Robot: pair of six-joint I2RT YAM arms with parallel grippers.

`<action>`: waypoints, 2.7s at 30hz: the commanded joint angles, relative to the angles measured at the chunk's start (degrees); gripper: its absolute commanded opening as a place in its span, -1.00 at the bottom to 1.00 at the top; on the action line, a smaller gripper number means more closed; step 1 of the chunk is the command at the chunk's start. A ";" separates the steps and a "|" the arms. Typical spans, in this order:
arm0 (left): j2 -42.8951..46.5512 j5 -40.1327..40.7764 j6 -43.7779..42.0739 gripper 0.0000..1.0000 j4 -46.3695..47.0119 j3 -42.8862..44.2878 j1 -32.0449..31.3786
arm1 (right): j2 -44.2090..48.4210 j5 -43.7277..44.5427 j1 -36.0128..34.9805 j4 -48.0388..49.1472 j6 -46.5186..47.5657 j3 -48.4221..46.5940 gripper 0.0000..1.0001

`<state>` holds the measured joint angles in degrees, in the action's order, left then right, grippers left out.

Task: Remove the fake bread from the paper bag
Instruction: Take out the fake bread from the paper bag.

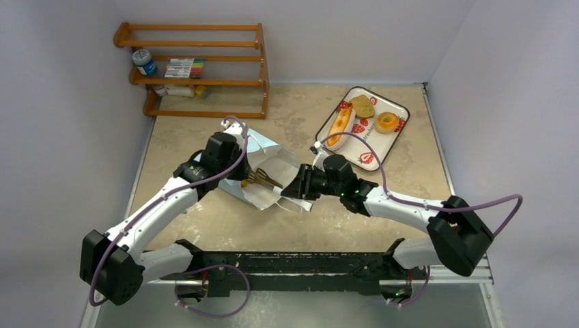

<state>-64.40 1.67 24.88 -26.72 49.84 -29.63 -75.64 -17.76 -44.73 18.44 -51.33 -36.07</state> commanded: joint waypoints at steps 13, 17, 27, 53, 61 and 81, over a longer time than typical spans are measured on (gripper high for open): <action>-2.47 -0.13 2.16 -1.00 1.72 3.25 0.36 | -6.95 -10.32 -0.37 10.90 -0.86 -3.74 -0.04; -2.47 -0.42 2.57 -1.00 2.13 3.17 0.36 | -9.17 -11.94 -0.36 14.72 -2.65 -3.19 -0.04; -2.31 -1.21 3.68 -1.00 3.48 2.62 0.27 | -15.28 -11.90 -0.38 21.32 -5.89 -4.02 -0.13; -4.62 5.58 4.65 -1.00 8.96 1.38 0.27 | -1.01 -0.86 -0.14 4.38 -2.38 -2.07 -1.00; -5.21 5.45 4.65 -1.00 11.88 0.22 0.27 | 3.50 1.44 0.91 -0.76 -2.06 -0.31 -1.00; -2.77 4.94 3.32 -1.00 9.80 -2.22 0.34 | -7.99 -5.58 1.31 2.76 0.39 -6.01 -0.20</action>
<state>-69.17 6.66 28.32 -17.80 47.64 -29.58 -81.91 -19.51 -43.70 15.33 -51.18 -38.70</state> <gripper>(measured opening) 0.012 0.380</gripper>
